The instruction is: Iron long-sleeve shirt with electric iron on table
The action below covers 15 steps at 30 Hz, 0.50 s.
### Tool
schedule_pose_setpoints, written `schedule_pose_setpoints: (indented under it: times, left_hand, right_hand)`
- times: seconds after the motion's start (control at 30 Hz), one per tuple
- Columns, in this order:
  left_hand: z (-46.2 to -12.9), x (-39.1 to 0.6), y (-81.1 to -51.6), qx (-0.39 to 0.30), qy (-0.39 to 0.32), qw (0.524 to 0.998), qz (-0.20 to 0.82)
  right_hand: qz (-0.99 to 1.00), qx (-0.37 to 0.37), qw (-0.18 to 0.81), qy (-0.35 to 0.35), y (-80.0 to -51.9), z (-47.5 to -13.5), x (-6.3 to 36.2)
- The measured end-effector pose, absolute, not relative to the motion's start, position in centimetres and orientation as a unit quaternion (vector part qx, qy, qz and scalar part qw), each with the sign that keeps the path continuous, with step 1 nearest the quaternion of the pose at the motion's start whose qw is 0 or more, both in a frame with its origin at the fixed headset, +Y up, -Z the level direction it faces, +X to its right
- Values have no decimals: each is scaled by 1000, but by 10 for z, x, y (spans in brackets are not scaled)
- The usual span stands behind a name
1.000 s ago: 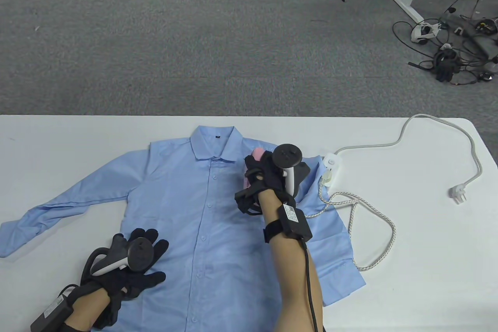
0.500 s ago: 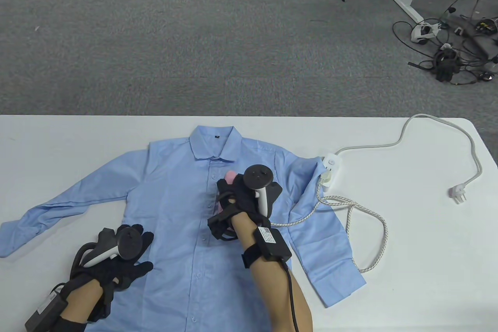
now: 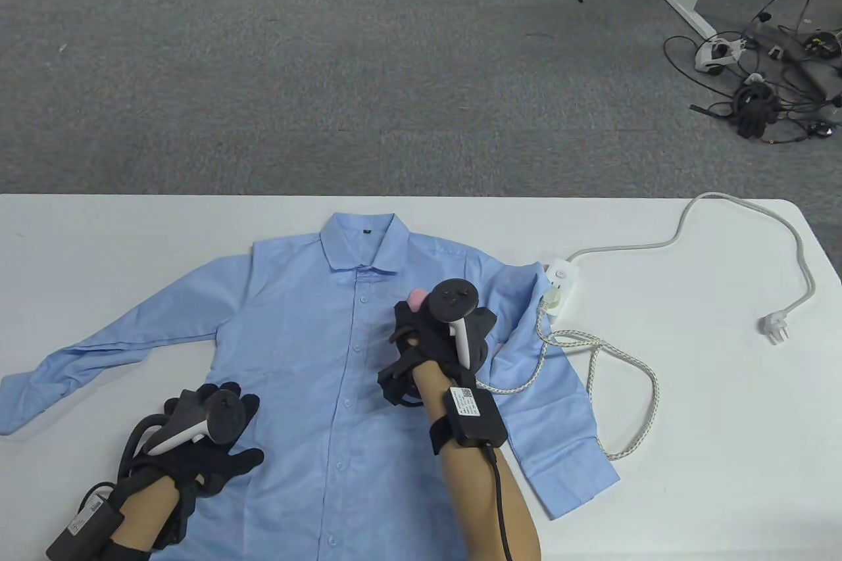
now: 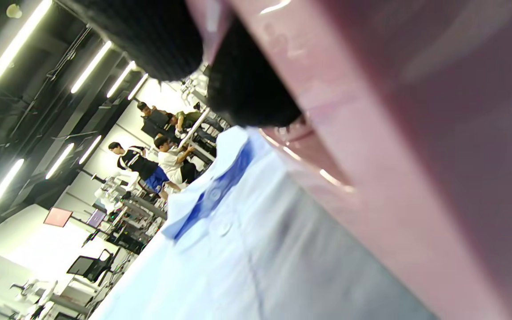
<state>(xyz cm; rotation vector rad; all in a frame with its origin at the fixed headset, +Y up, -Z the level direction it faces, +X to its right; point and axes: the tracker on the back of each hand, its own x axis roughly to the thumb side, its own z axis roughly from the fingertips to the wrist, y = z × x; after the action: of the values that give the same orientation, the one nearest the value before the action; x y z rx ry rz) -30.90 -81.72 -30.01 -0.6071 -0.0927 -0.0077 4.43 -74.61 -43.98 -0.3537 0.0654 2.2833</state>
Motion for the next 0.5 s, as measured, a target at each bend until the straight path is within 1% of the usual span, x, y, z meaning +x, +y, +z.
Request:
schedule_pose_setpoints:
  times: [0.2, 0.27, 0.4, 0.5]
  left_hand:
    - [-301, -309, -816, -302, -44, 952, -4]
    - [-301, -309, -816, -304, -43, 952, -4]
    - [-301, -309, -816, -305, -41, 951, -5]
    - [-301, -309, -816, -304, -40, 952, -3]
  right_hand:
    - [906, -162, 392, 8, -744, -441, 73]
    - [915, -146, 377, -2, -742, -444, 82]
    - [925, -159, 345, -11, -739, -446, 94]
    - [923, -168, 346, -12, -739, -448, 104]
